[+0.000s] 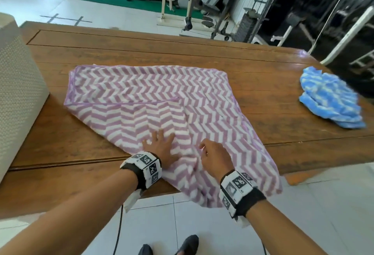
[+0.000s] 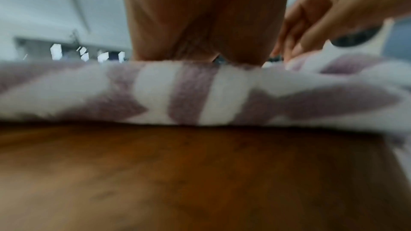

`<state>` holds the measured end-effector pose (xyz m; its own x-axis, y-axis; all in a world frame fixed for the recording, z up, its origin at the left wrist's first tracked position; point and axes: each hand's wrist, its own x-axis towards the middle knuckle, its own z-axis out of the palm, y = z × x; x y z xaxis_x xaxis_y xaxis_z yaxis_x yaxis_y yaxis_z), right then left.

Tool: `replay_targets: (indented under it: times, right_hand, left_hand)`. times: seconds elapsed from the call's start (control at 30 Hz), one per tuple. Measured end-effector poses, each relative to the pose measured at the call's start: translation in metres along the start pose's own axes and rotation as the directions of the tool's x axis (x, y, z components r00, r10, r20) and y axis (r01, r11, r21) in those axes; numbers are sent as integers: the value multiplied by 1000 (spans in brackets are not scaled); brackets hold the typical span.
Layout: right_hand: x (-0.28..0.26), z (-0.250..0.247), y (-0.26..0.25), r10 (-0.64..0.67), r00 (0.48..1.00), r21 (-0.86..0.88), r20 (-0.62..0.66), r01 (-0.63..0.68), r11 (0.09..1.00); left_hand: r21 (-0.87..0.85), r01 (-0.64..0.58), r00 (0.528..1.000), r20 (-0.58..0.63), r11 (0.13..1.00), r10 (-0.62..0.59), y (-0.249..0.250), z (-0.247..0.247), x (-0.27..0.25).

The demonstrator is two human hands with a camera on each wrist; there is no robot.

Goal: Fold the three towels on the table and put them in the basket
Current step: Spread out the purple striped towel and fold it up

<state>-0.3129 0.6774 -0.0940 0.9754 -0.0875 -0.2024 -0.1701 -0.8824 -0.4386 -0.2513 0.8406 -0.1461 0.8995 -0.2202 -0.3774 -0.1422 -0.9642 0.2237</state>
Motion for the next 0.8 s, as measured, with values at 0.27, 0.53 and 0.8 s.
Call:
replay_targets:
  times: [0.27,0.53,0.8]
  right_hand:
    - [-50,23,-8,-83,986,-160,147,107,981]
    - [-60,48,17,-19,998,-114,65,27,993]
    - [-72,69,36,33,994,208,108,-55,977]
  left_hand:
    - [86,-73,997,-24,994,75,7,1,-31]
    - [8,19,1000,23,1000,-19,1,32,-59]
    - [77,48,997,53,996,-53,4,32,-57]
